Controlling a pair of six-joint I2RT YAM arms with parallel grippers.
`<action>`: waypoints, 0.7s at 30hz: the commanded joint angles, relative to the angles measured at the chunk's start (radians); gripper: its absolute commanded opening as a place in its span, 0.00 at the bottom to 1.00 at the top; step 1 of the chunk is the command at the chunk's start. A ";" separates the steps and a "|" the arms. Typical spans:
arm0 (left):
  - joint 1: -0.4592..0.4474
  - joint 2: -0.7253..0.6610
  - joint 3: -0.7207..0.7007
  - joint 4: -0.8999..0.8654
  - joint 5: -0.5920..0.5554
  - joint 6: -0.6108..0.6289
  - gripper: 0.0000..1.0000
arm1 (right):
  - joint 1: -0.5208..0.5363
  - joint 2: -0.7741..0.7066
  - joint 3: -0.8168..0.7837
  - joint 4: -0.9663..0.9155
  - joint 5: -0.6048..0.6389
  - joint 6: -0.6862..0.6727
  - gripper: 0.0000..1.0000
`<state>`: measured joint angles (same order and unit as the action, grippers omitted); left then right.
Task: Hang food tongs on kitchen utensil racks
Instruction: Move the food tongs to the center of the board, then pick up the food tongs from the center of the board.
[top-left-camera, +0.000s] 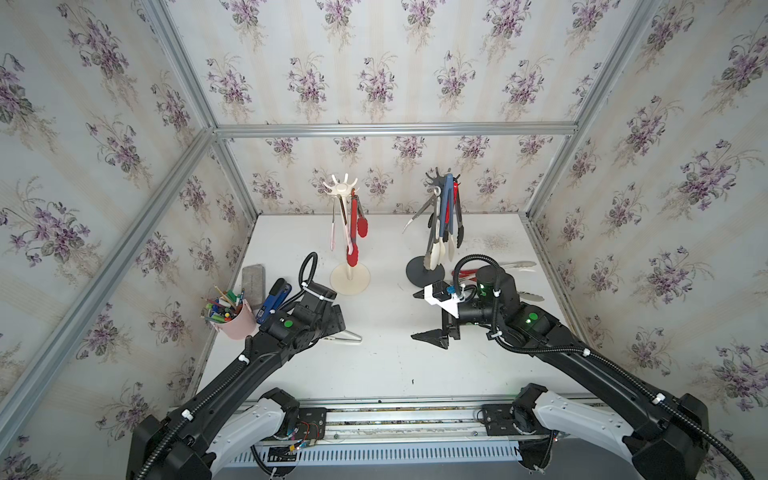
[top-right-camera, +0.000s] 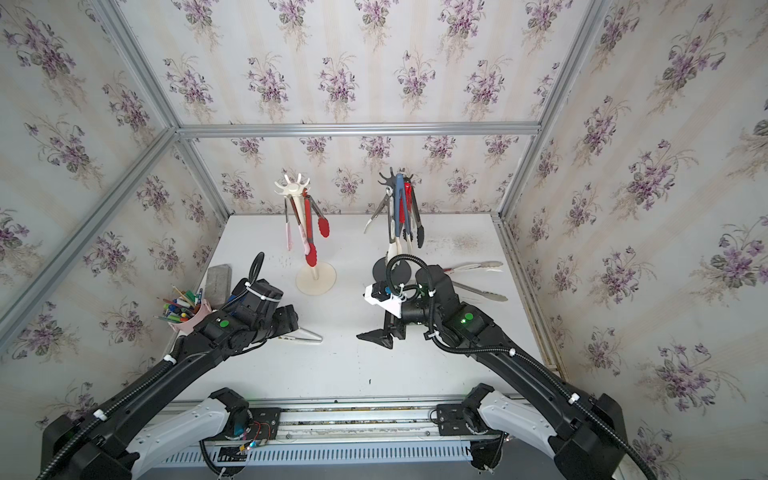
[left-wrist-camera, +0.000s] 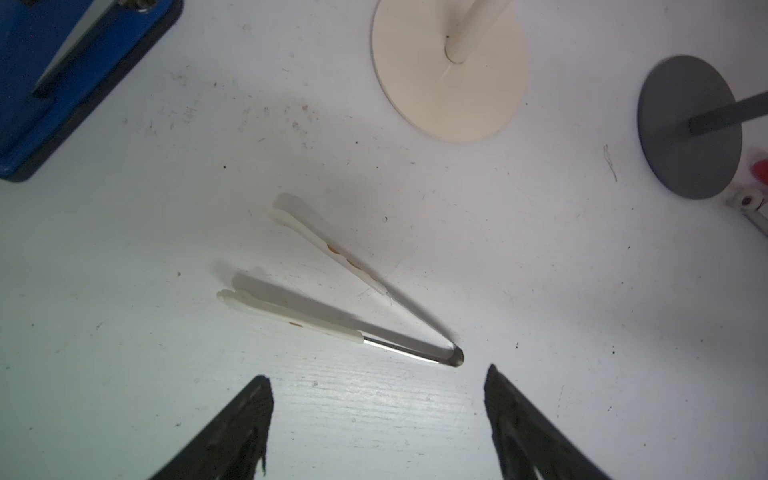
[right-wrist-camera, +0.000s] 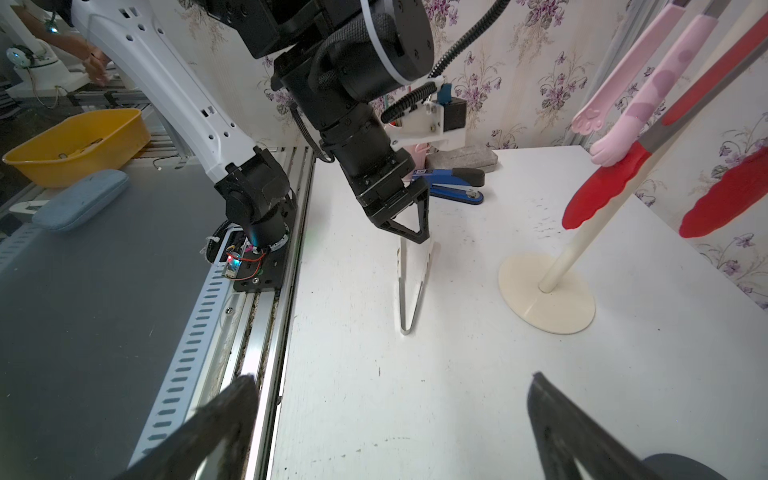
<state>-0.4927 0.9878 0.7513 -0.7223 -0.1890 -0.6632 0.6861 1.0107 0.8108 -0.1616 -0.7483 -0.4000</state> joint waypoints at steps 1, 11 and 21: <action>0.000 0.008 0.018 0.014 0.042 0.230 0.81 | -0.002 0.004 0.008 -0.004 -0.010 -0.031 1.00; 0.006 0.003 0.002 0.068 0.244 0.635 0.82 | -0.004 0.015 0.019 -0.015 -0.004 -0.051 1.00; 0.009 0.031 0.014 0.023 0.212 0.960 0.82 | -0.008 0.019 0.019 -0.033 -0.005 -0.068 1.00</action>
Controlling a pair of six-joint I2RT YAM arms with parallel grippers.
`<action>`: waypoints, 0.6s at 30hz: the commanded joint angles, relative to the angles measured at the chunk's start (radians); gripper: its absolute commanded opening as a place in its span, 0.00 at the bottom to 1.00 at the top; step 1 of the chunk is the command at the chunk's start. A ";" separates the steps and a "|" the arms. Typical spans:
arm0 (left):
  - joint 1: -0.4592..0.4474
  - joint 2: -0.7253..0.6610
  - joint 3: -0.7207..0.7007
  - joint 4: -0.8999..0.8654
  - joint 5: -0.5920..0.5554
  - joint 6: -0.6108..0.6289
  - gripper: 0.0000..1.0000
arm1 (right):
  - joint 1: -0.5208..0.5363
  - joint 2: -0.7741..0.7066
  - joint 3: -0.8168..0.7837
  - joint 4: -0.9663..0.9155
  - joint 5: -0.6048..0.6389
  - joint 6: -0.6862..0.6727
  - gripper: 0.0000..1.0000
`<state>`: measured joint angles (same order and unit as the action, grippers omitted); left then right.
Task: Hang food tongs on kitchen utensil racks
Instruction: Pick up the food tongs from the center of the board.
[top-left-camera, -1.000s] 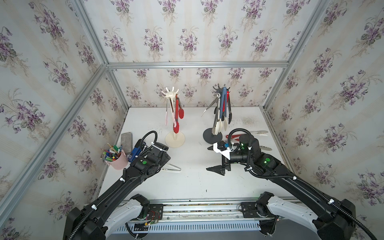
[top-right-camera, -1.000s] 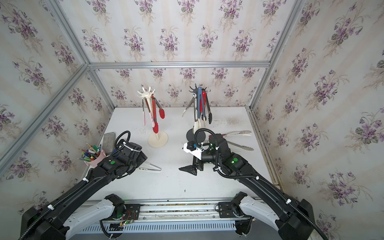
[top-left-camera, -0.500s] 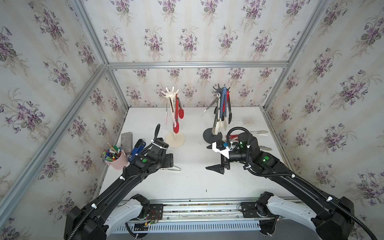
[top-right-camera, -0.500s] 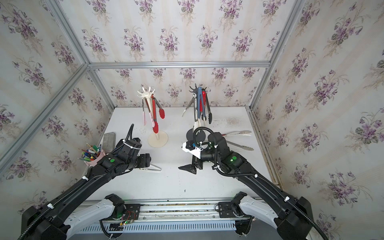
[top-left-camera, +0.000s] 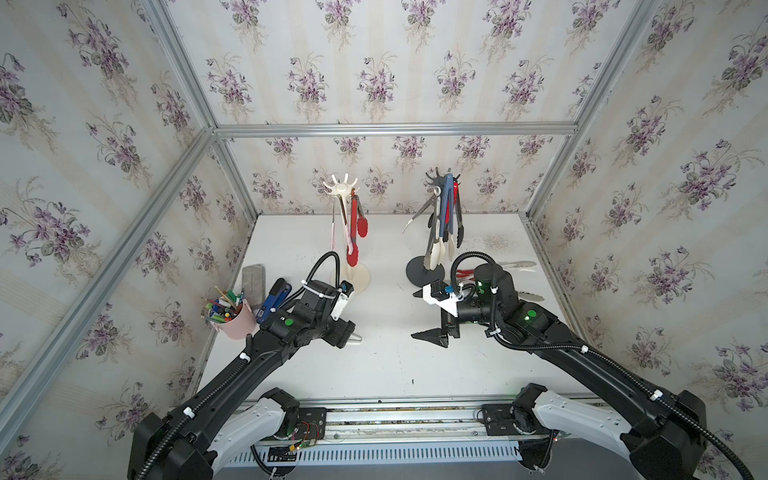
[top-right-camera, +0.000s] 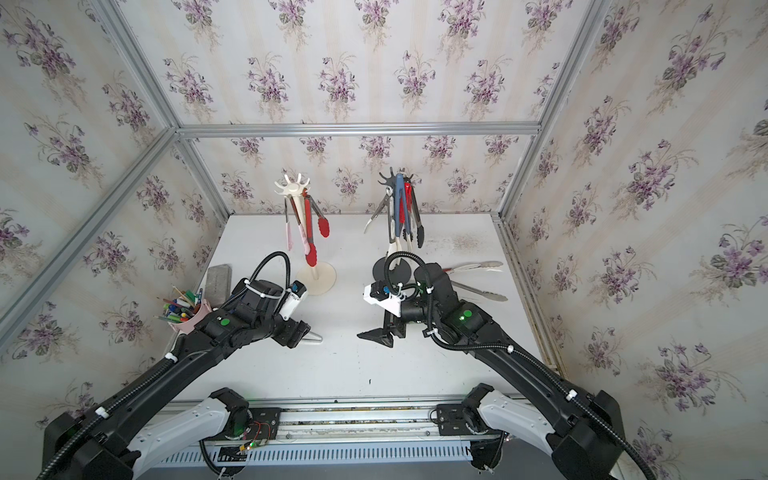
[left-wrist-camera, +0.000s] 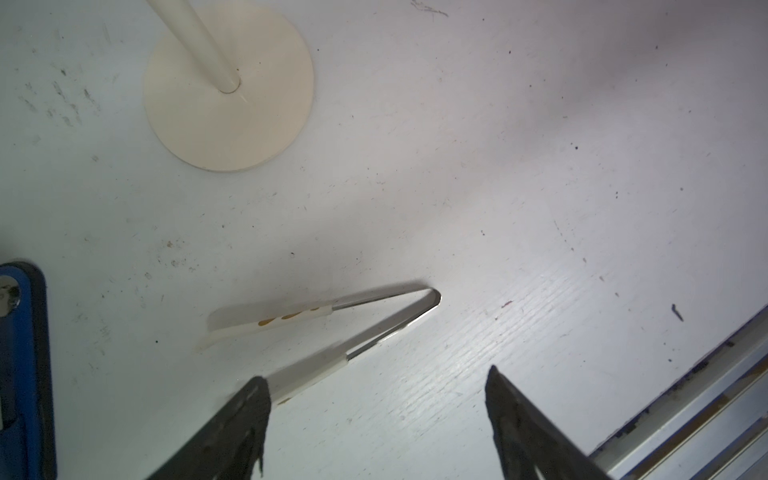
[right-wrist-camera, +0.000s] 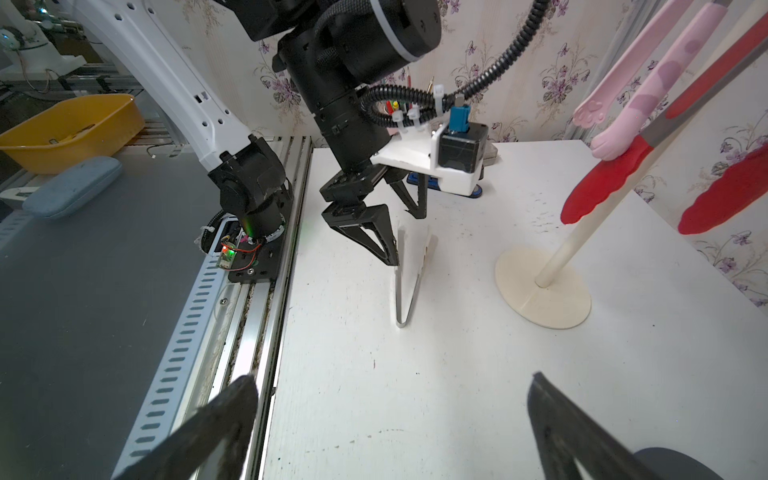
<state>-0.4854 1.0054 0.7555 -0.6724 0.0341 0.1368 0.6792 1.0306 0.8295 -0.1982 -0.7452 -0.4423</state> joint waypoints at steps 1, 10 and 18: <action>0.003 0.021 0.010 -0.035 -0.012 0.192 0.82 | -0.002 -0.003 0.000 0.004 -0.008 -0.027 1.00; 0.074 0.101 -0.006 -0.080 -0.034 0.420 0.82 | -0.006 -0.008 -0.004 -0.004 -0.014 -0.029 1.00; 0.117 0.139 -0.034 -0.086 -0.040 0.553 0.82 | -0.010 -0.006 -0.013 0.010 -0.032 -0.028 1.00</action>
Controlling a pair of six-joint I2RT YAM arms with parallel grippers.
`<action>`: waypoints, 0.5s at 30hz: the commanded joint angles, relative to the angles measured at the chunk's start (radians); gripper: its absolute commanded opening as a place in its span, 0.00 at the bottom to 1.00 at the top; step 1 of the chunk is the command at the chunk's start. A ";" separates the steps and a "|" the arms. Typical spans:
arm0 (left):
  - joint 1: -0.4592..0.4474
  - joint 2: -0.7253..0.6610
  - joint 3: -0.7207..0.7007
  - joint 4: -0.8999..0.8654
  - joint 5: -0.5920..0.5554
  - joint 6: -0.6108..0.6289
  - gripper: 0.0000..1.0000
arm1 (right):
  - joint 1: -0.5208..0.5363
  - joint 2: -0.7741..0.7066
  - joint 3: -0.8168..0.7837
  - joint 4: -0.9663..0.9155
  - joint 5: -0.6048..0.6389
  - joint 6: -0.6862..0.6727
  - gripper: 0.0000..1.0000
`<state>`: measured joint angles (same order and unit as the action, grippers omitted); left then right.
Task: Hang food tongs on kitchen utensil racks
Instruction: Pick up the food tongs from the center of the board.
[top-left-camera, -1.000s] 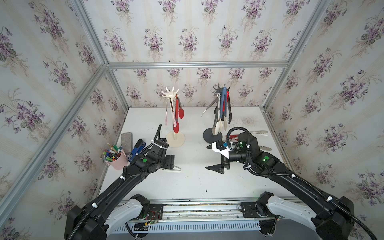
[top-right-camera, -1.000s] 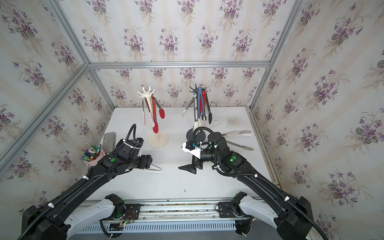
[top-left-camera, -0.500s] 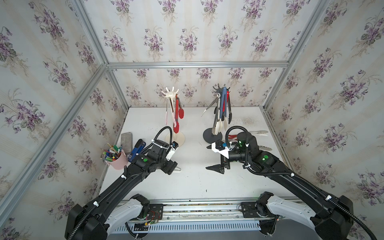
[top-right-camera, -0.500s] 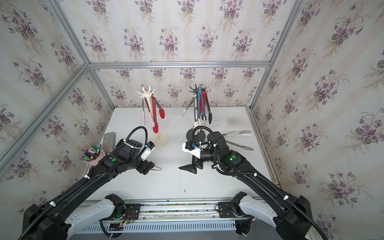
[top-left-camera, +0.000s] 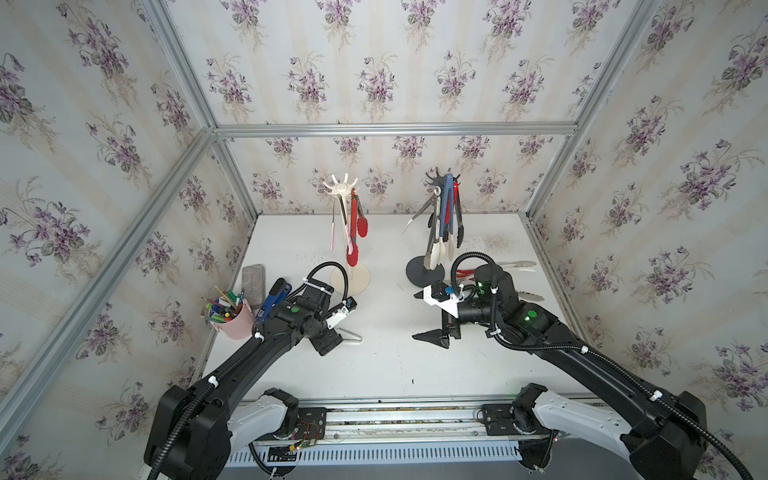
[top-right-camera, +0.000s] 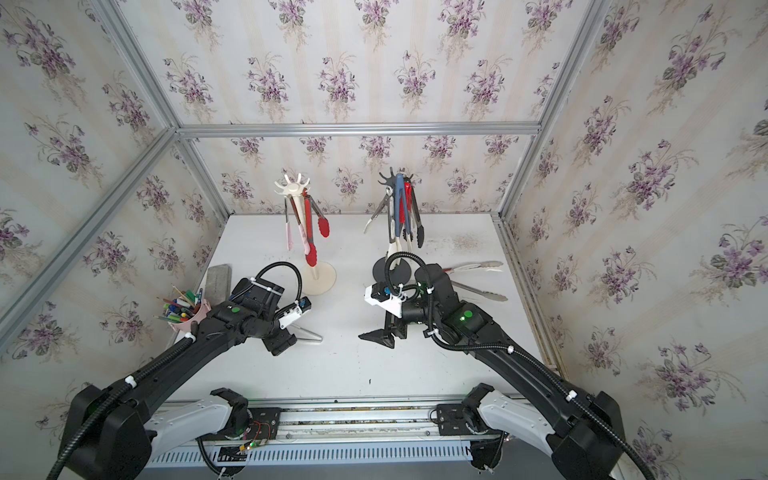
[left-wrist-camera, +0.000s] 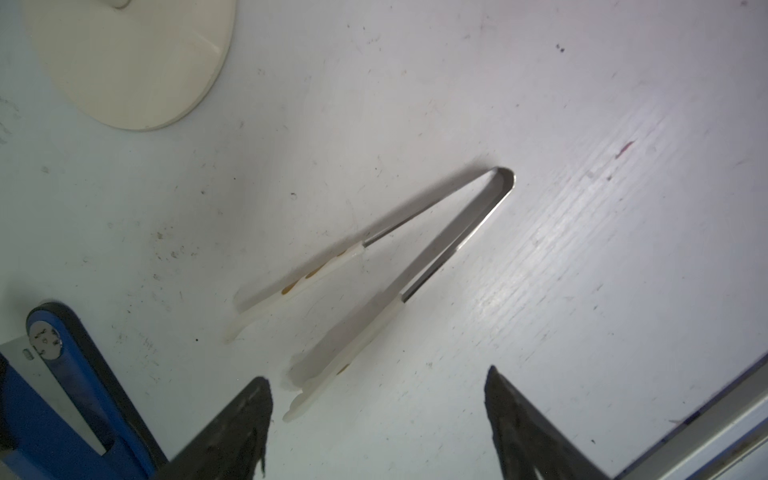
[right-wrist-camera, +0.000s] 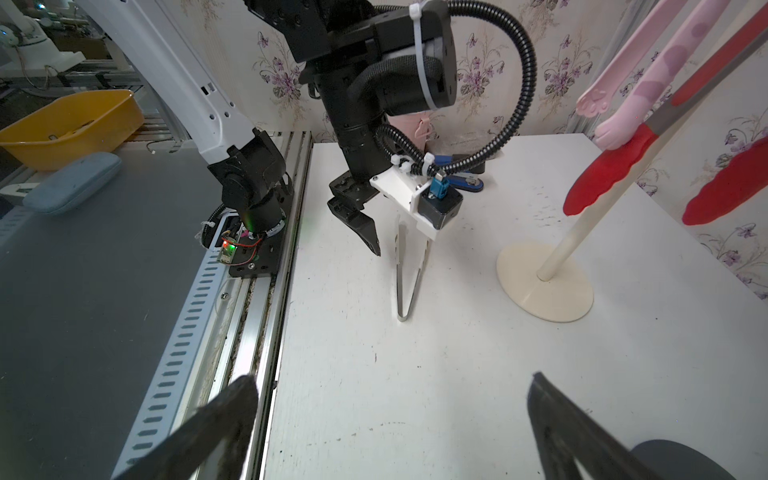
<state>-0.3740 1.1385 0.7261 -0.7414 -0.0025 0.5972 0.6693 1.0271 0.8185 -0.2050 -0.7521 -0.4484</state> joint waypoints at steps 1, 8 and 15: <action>0.010 0.011 -0.006 -0.019 -0.002 0.104 0.81 | 0.000 -0.002 -0.002 0.018 -0.027 -0.022 1.00; 0.026 0.054 -0.015 -0.009 0.011 0.162 0.80 | -0.002 0.001 -0.003 0.012 -0.033 -0.024 1.00; 0.029 0.088 -0.004 0.012 -0.042 0.215 0.78 | -0.003 -0.006 -0.021 0.015 -0.042 -0.022 1.00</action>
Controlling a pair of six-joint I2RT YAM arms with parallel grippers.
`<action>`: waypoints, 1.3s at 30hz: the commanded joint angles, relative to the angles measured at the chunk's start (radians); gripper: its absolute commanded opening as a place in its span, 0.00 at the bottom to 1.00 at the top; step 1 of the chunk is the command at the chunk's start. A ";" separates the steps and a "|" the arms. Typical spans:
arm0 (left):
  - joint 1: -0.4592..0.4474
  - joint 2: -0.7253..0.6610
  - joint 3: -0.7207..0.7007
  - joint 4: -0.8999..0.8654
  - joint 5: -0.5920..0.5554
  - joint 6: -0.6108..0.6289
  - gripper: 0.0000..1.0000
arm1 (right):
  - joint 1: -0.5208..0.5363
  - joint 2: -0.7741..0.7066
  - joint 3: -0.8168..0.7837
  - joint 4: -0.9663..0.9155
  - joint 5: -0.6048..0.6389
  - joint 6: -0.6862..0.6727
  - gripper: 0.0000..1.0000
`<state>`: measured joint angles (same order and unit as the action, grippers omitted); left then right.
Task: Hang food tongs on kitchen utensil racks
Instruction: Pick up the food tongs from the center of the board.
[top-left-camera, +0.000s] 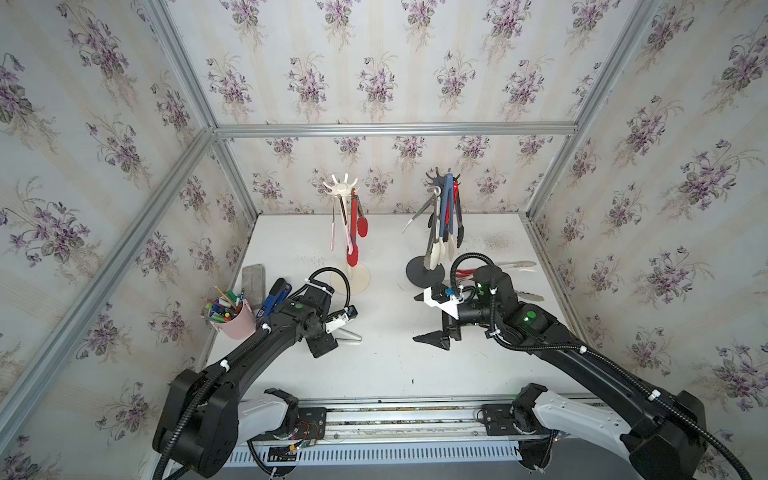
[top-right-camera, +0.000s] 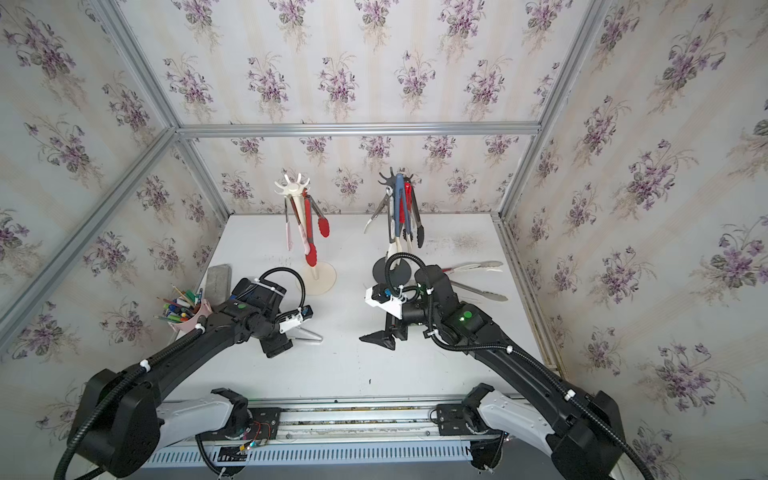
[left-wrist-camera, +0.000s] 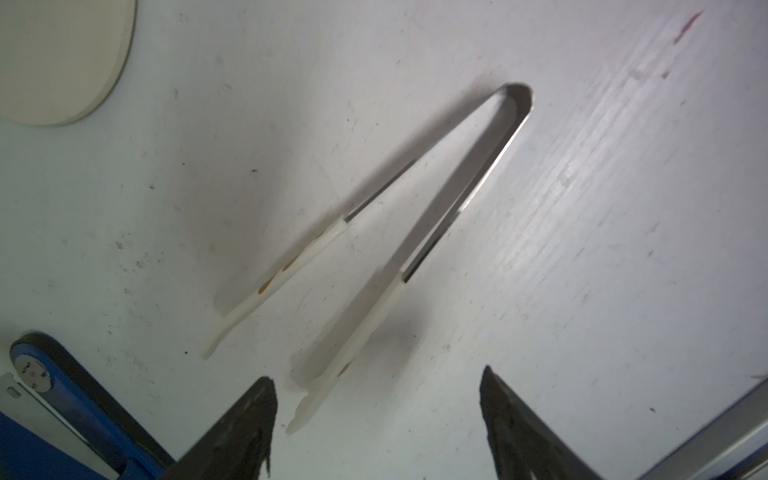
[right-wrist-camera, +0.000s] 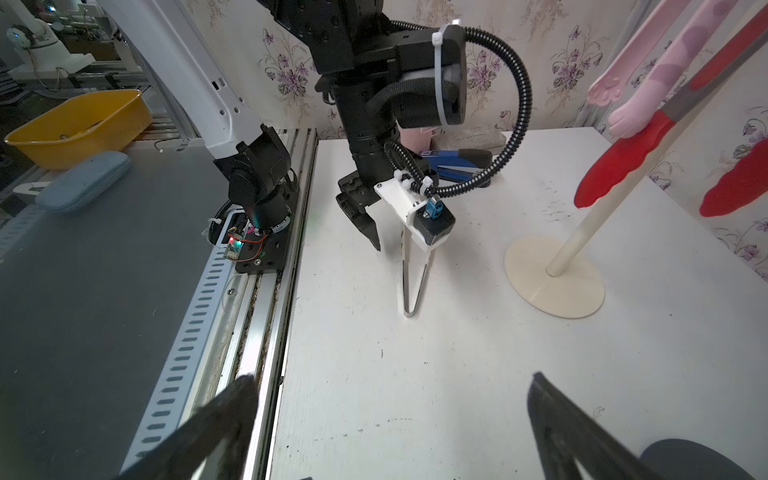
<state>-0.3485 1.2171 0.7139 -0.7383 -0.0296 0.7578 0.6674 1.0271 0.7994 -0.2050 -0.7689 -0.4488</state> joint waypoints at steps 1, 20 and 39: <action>0.005 0.018 0.010 0.011 -0.019 0.063 0.78 | -0.001 -0.007 -0.002 0.014 -0.024 -0.022 1.00; 0.010 0.154 0.013 0.128 -0.052 0.138 0.68 | -0.002 -0.024 -0.023 0.012 -0.030 -0.013 1.00; 0.020 0.227 0.001 0.158 0.001 0.129 0.38 | -0.003 -0.010 -0.019 0.005 -0.015 -0.016 1.00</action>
<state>-0.3279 1.4437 0.7200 -0.5789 -0.0582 0.8726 0.6662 1.0153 0.7750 -0.2054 -0.7773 -0.4473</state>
